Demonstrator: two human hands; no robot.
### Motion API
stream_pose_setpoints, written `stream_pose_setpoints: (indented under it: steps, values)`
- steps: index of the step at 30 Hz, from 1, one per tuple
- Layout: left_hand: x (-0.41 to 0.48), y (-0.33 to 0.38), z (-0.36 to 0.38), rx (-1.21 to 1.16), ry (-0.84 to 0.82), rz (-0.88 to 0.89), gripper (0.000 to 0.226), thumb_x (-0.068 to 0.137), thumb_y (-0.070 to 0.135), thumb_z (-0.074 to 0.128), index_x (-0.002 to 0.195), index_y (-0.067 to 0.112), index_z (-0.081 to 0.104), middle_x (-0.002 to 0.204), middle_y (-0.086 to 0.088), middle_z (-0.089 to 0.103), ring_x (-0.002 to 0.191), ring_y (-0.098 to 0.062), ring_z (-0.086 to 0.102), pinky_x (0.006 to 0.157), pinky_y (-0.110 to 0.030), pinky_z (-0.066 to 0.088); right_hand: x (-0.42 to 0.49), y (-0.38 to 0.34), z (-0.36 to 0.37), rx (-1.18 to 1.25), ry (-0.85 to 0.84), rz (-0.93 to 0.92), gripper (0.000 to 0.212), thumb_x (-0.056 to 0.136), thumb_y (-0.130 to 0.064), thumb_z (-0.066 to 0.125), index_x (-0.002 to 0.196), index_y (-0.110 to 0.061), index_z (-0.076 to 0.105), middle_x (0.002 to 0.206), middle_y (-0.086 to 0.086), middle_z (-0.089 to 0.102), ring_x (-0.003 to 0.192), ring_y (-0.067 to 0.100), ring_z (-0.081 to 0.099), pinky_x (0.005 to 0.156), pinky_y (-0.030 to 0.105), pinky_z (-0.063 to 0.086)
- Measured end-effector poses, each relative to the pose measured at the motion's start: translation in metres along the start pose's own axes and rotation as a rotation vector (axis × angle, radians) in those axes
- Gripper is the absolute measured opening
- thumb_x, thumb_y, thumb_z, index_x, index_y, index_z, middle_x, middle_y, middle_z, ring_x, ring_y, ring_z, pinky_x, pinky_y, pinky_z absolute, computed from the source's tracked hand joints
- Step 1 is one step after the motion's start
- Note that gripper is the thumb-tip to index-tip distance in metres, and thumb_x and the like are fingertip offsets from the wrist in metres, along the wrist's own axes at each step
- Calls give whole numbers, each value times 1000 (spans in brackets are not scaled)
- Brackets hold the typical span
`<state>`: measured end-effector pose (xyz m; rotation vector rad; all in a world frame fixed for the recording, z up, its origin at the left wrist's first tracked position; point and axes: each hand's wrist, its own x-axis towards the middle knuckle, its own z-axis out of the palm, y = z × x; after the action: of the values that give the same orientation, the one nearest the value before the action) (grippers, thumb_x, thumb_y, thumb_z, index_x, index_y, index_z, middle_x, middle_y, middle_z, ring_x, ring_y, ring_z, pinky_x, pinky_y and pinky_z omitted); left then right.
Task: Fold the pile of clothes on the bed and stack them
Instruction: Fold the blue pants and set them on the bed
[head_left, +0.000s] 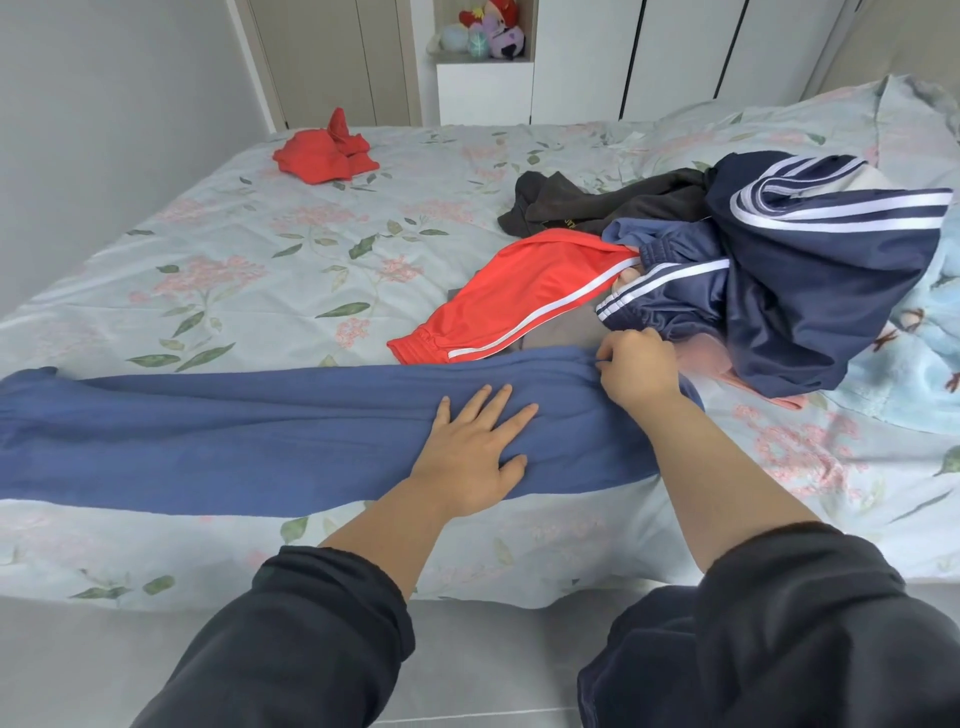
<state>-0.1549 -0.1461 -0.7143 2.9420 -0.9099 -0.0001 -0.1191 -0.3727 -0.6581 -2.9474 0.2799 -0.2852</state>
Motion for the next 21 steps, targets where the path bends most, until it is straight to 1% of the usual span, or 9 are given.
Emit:
stream_pose_setpoints:
  steps: [2,6,9,12,14,16,17,19,21]
  values:
    - [0,-1,2,3,14,5,61,96,53,26,149,45,-2,161,8,-8,147,-14,-7,115,-54,-3,5,-2,0,16,67,13,15,89,-12,56,96,-13,69,105,10,66,108,32,47,89,37,35]
    - [-2,-2,4,21,55,32,61,96,53,25,149,45,-3,161,8,-7,147,-15,-6,115,-55,0,12,-5,2,62,303,149,19,85,-5,52,94,-5,68,100,16,61,100,35,49,80,39,31]
    - [-4,-2,5,28,66,57,61,96,53,25,149,44,-3,160,8,-9,147,-15,-7,115,-55,-1,7,-8,17,16,255,203,21,87,-5,47,100,-4,63,104,16,63,102,35,51,85,40,32]
    - [-2,-2,5,13,47,51,62,95,53,25,149,43,-3,160,9,-8,147,-14,-7,115,-54,-1,3,-11,23,90,224,270,25,90,-5,42,112,-5,54,114,17,59,110,35,49,90,42,33]
    - [0,-2,5,-13,36,26,66,94,53,28,151,38,-3,160,10,-6,147,-12,-6,116,-52,-1,-3,-16,15,102,336,206,31,87,-4,44,116,-4,52,114,18,56,107,37,48,87,45,33]
    - [0,-3,5,-41,37,-3,70,94,52,31,153,30,-1,161,10,-4,147,-10,-5,117,-48,-2,-20,-24,10,108,423,14,31,84,-6,43,112,-3,55,105,18,58,97,39,51,80,45,36]
    - [0,-3,4,-52,41,-13,71,95,51,31,153,26,0,161,10,-3,147,-9,-5,118,-47,-2,-29,-25,13,104,393,-97,32,86,-11,40,113,-3,56,105,18,59,98,39,53,81,45,38]
    - [-2,-1,0,-75,48,-25,66,98,47,29,154,20,6,161,8,2,147,-8,-3,119,-43,-3,-48,-23,24,31,91,-189,44,98,-27,32,135,-10,45,136,14,49,124,33,44,100,47,32]
    - [-9,-4,-6,-53,62,-26,58,101,42,23,153,19,12,161,6,9,147,-10,1,119,-41,-3,-56,-11,32,-60,-189,-27,56,100,-44,21,151,-19,19,159,1,16,145,20,13,114,51,9]
